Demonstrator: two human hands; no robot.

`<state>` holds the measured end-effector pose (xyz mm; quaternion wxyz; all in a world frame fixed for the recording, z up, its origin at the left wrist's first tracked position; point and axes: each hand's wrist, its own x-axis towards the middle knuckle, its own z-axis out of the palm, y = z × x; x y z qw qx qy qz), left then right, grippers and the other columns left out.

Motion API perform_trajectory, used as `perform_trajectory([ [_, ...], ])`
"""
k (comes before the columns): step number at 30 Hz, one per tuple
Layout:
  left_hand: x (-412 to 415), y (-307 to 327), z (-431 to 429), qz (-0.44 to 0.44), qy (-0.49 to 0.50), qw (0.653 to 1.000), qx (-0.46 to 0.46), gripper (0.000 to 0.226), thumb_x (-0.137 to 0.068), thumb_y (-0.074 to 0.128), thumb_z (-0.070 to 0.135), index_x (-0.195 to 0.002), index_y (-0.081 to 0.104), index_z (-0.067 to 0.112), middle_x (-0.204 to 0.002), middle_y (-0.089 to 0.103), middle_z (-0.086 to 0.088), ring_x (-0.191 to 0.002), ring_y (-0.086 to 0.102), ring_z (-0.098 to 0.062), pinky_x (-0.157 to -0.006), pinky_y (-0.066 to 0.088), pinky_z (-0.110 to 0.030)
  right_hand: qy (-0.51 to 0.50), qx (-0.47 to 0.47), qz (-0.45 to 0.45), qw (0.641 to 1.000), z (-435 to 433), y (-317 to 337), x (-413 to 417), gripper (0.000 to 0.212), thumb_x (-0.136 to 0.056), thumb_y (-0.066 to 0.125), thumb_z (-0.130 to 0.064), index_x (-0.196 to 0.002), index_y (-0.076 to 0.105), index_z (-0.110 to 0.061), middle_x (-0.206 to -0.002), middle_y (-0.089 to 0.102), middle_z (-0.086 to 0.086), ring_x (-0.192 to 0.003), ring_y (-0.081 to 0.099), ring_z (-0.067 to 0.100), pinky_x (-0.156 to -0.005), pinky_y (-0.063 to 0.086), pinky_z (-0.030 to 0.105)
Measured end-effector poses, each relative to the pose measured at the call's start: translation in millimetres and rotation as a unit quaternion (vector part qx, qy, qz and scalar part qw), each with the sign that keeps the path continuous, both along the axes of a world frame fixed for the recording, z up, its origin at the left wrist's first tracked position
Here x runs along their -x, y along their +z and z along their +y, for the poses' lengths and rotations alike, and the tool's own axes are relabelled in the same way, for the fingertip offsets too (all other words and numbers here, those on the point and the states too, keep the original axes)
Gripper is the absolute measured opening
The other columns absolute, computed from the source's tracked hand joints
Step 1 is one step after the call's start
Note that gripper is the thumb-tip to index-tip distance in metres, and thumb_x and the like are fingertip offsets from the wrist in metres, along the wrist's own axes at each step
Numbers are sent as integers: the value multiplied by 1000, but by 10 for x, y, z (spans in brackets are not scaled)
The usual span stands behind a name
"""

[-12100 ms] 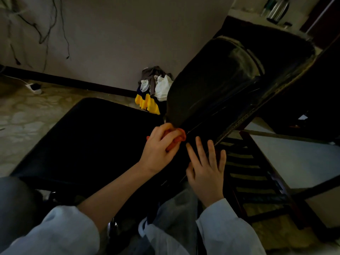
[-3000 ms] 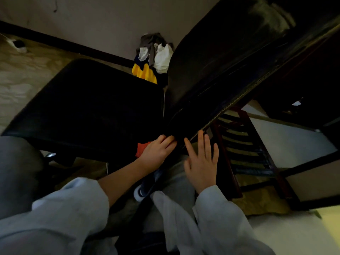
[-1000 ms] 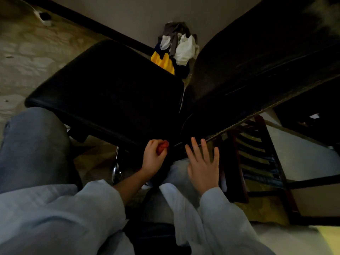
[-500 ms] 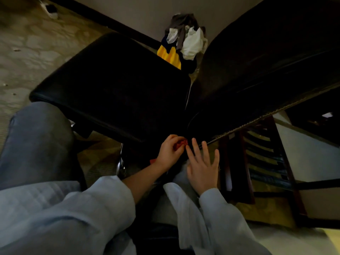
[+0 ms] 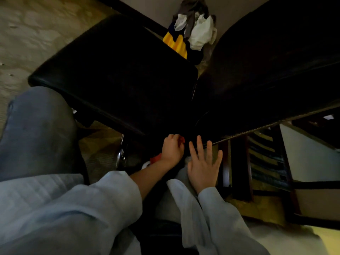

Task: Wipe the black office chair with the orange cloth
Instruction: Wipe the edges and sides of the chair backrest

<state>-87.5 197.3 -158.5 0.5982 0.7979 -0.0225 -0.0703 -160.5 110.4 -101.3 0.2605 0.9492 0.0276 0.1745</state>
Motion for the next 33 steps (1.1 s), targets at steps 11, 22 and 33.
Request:
perform_trajectory([
  [11,94,207,132,3,-26,977,210,22,-90,58,3,-111,64,5,-108,64,-9,-100,60,-16,-92,47,-24,0,-11,-6,1000,-25,-58,30,60,-77,32,-28,-132,50,-15,-147,30,2,-138,8,21,-109,-1,51],
  [22,152,31,112,5,-11,997,78,22,-89,58,6,-110,64,4,-105,64,-14,-97,62,-23,-86,50,-32,-16,-7,8,1000,-25,-62,35,59,-78,30,-28,-129,57,-17,-147,29,2,-145,-6,19,-113,-13,47],
  [33,162,543,213,82,-37,974,208,19,-91,57,7,-108,64,9,-97,65,-1,-90,61,-9,-85,49,-20,-5,-8,0,1000,-47,80,89,61,-75,34,-26,-134,45,-15,-146,37,3,-144,11,20,-114,-12,46],
])
